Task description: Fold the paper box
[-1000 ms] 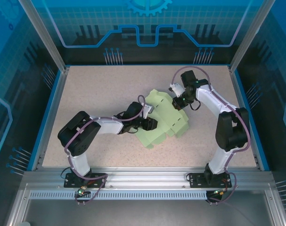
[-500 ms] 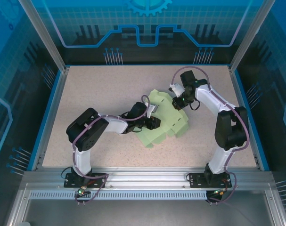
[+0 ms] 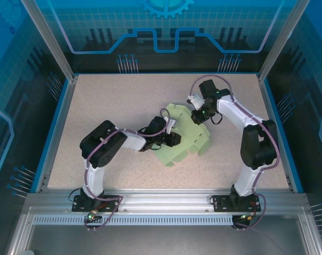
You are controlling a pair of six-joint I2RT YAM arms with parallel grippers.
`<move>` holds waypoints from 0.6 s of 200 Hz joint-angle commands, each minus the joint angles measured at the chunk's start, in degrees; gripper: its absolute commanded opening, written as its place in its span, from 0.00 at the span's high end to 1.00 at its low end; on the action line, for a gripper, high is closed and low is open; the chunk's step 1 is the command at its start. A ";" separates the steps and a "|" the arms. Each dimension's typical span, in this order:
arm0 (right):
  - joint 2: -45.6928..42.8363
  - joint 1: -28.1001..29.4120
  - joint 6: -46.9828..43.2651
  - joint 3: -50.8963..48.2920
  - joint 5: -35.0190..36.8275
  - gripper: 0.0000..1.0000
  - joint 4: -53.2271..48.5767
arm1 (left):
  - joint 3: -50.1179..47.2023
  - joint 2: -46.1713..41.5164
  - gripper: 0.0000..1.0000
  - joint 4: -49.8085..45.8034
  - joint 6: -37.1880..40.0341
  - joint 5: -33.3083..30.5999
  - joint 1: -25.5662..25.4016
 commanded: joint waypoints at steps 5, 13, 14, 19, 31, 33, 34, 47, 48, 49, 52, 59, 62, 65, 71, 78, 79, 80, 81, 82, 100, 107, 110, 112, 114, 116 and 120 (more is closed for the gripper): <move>-2.55 2.52 2.58 1.11 -3.48 0.92 -0.04 | -1.11 2.23 0.81 3.22 -1.56 0.32 -0.60; -3.18 3.18 3.23 0.50 -3.75 0.91 0.30 | -1.35 2.41 0.81 3.70 -1.79 0.32 -0.59; -3.30 3.29 3.34 0.45 -3.82 0.91 0.38 | -1.33 2.46 0.81 3.85 -1.84 0.32 -0.60; -3.75 3.74 3.74 -0.03 -4.01 0.92 0.52 | -1.54 2.53 0.81 4.33 -2.00 0.34 -0.63; -4.62 4.95 4.79 -0.91 -3.99 0.91 0.96 | -1.88 2.76 0.81 5.33 -2.36 0.41 -0.62; -4.71 5.19 4.95 -1.07 -3.94 0.91 1.04 | -1.92 2.83 0.81 5.45 -2.40 0.41 -0.61; -4.86 5.31 5.03 -1.12 -3.92 0.91 1.09 | -1.92 2.85 0.81 5.51 -2.41 0.45 -0.61; -5.55 6.58 6.05 -1.98 -3.68 0.91 1.63 | -2.08 2.90 0.81 6.06 -2.59 0.41 -0.61; -5.54 6.70 6.15 -2.02 -3.65 0.91 1.65 | -2.13 2.92 0.81 6.08 -2.64 0.45 -0.61; -5.58 6.76 6.21 -2.04 -3.60 0.91 1.66 | -2.16 2.93 0.81 6.13 -2.66 0.43 -0.65; -5.60 7.08 6.46 -2.20 -3.51 0.91 1.75 | -2.18 2.94 0.81 6.18 -2.60 0.42 -0.63; -5.71 7.64 6.94 -2.61 -3.09 0.91 2.06 | -2.34 2.88 0.81 6.56 -2.63 0.44 -0.66; -5.74 7.98 7.12 -2.78 -2.87 0.91 2.15 | -2.41 2.93 0.82 6.69 -2.56 0.41 -0.69; -5.73 8.21 7.35 -2.91 -2.73 0.91 2.19 | -2.49 2.91 0.82 6.86 -2.58 0.35 -0.65; -5.64 8.61 7.69 -3.22 -2.30 0.91 2.37 | -2.63 2.90 0.82 7.12 -2.68 0.36 -0.69; -5.56 8.97 8.05 -3.61 -1.73 0.91 2.55 | -2.85 2.86 0.82 7.50 -2.68 0.24 -0.66; -5.54 9.00 8.12 -3.67 -1.63 0.91 2.55 | -2.87 2.86 0.82 7.55 -2.68 0.24 -0.68; -5.49 9.05 8.16 -3.66 -1.53 0.91 2.60 | -2.93 2.86 0.82 7.53 -2.68 0.24 -0.69; -5.47 9.08 8.18 -3.69 -1.44 0.91 2.62 | -2.95 2.86 0.82 7.56 -2.72 0.24 -0.69; -5.45 9.14 8.19 -3.75 -1.30 0.91 2.68 | -2.97 2.81 0.82 7.62 -2.70 0.23 -0.65; -5.16 9.55 9.06 -4.77 -0.14 0.91 3.50 | -3.63 2.67 0.82 8.69 -3.03 0.15 -0.62; -5.00 9.64 9.36 -5.16 0.13 0.91 3.92 | -3.85 2.67 0.82 9.07 -3.15 0.15 -0.62; -4.92 9.71 9.51 -5.33 0.22 0.92 4.14 | -3.91 2.68 0.82 9.24 -3.28 0.14 -0.62; -4.92 9.72 9.56 -5.38 0.28 0.92 4.25 | -3.98 2.66 0.82 9.32 -3.29 0.08 -0.66; -4.85 9.77 9.59 -5.48 0.36 0.92 4.41 | -4.02 2.68 0.82 9.35 -3.23 0.13 -0.64; -4.83 9.80 9.75 -5.57 0.40 0.91 4.53 | -4.08 2.61 0.82 9.48 -3.21 0.10 -0.64; -4.75 9.84 9.98 -5.81 0.57 0.91 4.80 | -4.12 2.59 0.82 9.51 -3.25 0.13 -0.69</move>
